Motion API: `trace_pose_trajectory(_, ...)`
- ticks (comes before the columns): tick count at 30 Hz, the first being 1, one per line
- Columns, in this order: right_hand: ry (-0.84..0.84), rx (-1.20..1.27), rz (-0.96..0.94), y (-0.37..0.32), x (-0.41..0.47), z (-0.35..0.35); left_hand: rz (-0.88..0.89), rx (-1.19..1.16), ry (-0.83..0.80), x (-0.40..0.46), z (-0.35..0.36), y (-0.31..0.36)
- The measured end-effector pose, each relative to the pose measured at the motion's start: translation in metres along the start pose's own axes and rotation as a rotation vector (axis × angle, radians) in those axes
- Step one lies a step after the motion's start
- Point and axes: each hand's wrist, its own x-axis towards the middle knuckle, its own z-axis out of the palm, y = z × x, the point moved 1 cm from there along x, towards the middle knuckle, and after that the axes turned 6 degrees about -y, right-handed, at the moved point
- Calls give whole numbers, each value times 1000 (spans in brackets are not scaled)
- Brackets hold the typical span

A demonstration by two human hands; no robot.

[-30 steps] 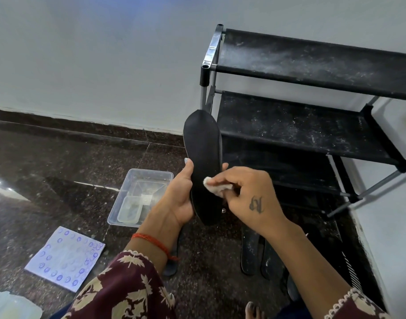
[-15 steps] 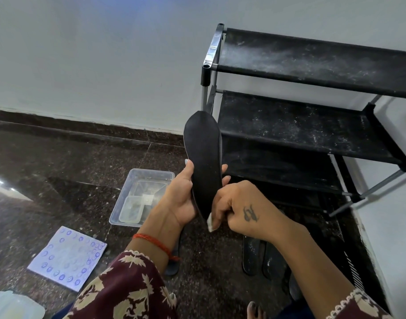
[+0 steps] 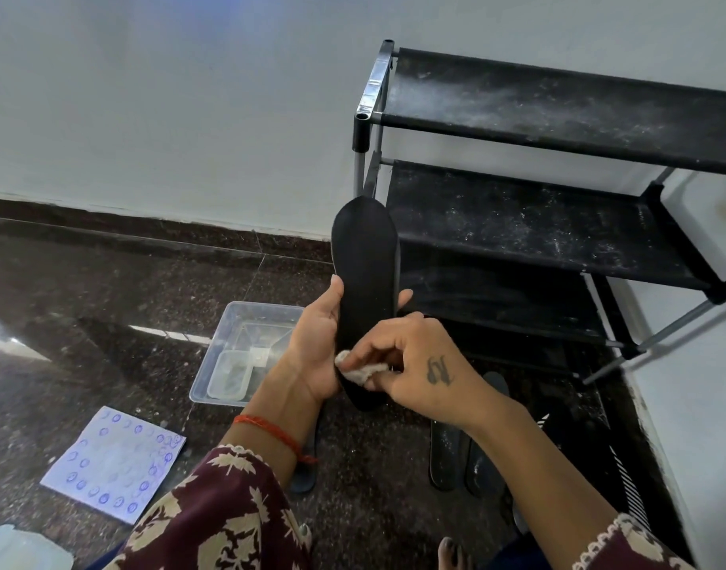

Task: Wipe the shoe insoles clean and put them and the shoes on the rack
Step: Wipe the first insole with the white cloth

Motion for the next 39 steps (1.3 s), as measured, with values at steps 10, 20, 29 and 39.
trace_pose_trajectory(10,587,-210,33,18,-4,-23,47,89,24,4,-1,-2)
trace_pose_trajectory(20,309,-317,-34,8,6,6,9,63,87,5,4,-11)
trace_pose_trajectory(29,611,-302,212,32,6,-25,-36,142,115,6,5,-10)
trace_pose_trajectory(39,406,-319,13,17,13,8,6,148,130,10,2,-15)
